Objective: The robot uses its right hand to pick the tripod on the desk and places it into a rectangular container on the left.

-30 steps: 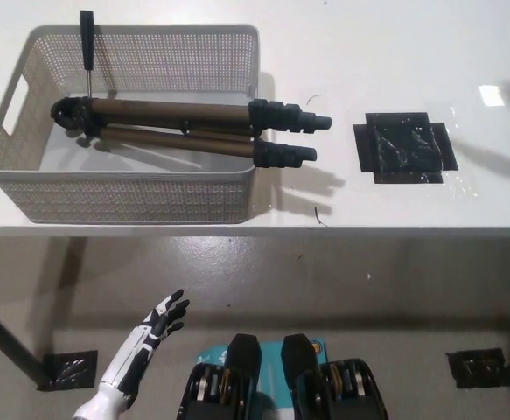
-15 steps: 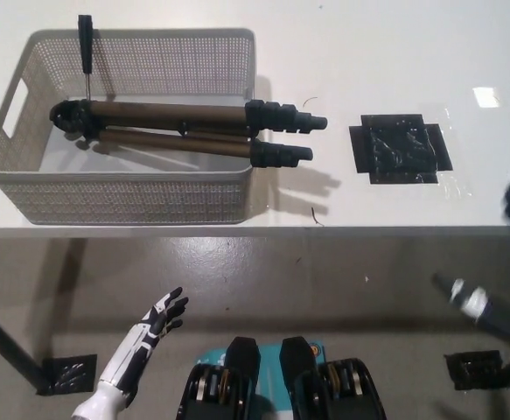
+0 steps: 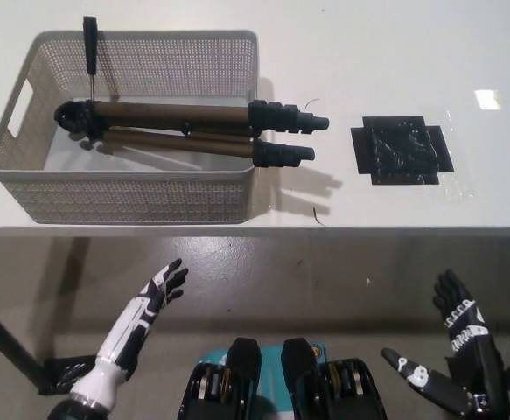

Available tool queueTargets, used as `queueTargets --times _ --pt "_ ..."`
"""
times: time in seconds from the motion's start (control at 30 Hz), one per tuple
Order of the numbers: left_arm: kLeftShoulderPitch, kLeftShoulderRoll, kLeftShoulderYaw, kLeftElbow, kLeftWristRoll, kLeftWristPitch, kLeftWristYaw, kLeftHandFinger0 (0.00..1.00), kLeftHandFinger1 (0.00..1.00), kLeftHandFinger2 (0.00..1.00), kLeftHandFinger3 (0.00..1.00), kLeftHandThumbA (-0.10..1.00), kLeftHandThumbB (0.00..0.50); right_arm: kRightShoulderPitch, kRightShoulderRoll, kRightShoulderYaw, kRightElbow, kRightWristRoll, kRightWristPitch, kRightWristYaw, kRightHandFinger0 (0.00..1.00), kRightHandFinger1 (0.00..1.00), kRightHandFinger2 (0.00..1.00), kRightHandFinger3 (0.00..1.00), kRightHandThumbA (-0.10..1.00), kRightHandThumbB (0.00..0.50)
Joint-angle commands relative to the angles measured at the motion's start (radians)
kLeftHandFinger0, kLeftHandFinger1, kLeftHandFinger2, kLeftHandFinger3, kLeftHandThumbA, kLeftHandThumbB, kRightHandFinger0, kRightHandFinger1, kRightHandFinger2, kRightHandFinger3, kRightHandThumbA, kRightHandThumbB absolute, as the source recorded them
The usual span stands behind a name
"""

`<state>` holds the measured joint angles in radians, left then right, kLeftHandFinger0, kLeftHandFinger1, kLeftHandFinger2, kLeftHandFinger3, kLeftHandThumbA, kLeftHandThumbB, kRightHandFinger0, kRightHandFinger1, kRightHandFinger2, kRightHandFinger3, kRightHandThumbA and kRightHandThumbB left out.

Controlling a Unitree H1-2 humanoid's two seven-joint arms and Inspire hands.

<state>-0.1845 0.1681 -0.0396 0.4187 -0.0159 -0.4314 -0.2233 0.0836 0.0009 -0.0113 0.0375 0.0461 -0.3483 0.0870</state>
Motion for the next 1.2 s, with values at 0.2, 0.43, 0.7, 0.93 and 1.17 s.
queueTargets --times 0.2,0.43,0.7,0.93,1.17 --pt "-0.032 -0.001 0.023 -0.01 -0.024 -0.012 0.012 1.0 1.0 1.0 1.0 1.0 0.5 -0.08 -0.038 0.001 0.088 0.019 -0.039 0.02 1.0 1.0 1.0 1.0 1.0 0.19" --pt "-0.054 0.001 0.029 0.012 0.004 -0.027 0.032 1.0 1.0 1.0 1.0 1.0 0.5 -0.117 -0.061 0.017 0.116 0.018 0.028 0.037 1.0 1.0 1.0 1.0 0.95 0.193" --pt "-0.068 0.002 0.034 0.011 -0.014 -0.018 0.015 1.0 1.0 1.0 1.0 1.0 0.5 -0.143 -0.085 0.055 0.13 -0.004 0.029 0.05 1.0 1.0 1.0 1.0 0.95 0.199" --pt "-0.077 -0.004 0.042 0.02 -0.014 -0.026 0.021 1.0 1.0 1.0 1.0 1.0 0.5 -0.159 -0.078 0.076 0.129 -0.009 0.04 0.047 1.0 1.0 1.0 1.0 0.99 0.208" --pt "-0.073 -0.005 0.05 0.03 -0.015 -0.036 0.024 1.0 1.0 1.0 1.0 1.0 0.5 -0.152 -0.065 0.084 0.128 -0.02 0.025 0.036 1.0 1.0 1.0 1.0 1.0 0.2"
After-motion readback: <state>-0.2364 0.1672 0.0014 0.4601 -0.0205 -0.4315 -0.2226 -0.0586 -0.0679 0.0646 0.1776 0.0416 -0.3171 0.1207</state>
